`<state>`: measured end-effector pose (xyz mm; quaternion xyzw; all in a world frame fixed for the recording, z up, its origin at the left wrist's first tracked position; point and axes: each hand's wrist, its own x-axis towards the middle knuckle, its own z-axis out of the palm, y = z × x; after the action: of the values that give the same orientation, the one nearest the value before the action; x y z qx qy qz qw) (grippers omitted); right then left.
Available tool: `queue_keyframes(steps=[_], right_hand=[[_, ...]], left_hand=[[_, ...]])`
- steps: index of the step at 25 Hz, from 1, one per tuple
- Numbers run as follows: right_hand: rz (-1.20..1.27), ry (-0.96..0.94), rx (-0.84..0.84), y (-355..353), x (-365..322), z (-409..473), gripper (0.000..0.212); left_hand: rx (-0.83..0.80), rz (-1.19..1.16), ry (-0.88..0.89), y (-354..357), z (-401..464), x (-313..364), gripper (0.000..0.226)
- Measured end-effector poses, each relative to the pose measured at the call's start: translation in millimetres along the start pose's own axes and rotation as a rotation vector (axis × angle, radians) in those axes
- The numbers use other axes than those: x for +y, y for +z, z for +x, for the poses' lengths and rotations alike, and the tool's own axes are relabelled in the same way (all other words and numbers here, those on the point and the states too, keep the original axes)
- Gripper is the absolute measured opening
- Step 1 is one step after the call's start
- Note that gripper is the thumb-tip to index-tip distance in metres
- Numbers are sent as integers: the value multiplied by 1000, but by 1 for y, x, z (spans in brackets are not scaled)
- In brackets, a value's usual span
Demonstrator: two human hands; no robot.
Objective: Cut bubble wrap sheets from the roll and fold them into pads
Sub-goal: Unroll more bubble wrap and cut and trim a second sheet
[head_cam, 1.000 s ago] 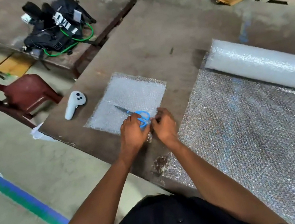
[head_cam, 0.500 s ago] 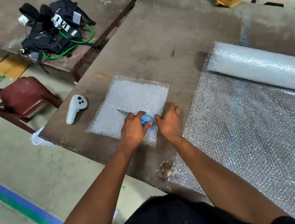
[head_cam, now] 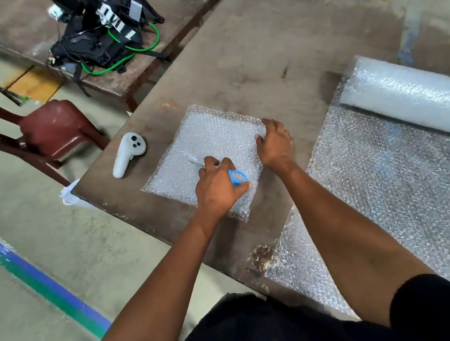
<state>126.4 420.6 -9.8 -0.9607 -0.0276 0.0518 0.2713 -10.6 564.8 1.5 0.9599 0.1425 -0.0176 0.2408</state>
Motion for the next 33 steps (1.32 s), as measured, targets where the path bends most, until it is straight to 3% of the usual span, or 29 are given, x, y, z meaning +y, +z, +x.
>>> queue_keyframes(steps=[4, 8, 11, 17, 21, 23, 26, 33], right_hand=[[18, 57, -28, 0, -11, 8, 58], [4, 18, 63, -2, -11, 11, 41], [10, -60, 163, -5, -6, 8, 34], [-93, -143, 199, -14, -1, 2, 24], [45, -227, 167, -14, -2, -4, 15], [137, -303, 113, -10, 2, -9, 17], [258, -388, 70, -3, 7, -24, 40], [134, -575, 58, 8, 9, -53, 21]], left_hand=[[68, -126, -3, 2, -2, 4, 59], [150, -181, 30, -2, 2, 7, 62], [161, -248, 4, -8, 5, 13, 52], [137, -275, 12, -8, 10, 15, 47], [118, -342, -48, -4, 7, 13, 22], [155, -394, -57, -1, 6, 13, 14], [184, -457, -126, 1, 7, 12, 6], [210, -657, -246, -5, 4, 6, 31]])
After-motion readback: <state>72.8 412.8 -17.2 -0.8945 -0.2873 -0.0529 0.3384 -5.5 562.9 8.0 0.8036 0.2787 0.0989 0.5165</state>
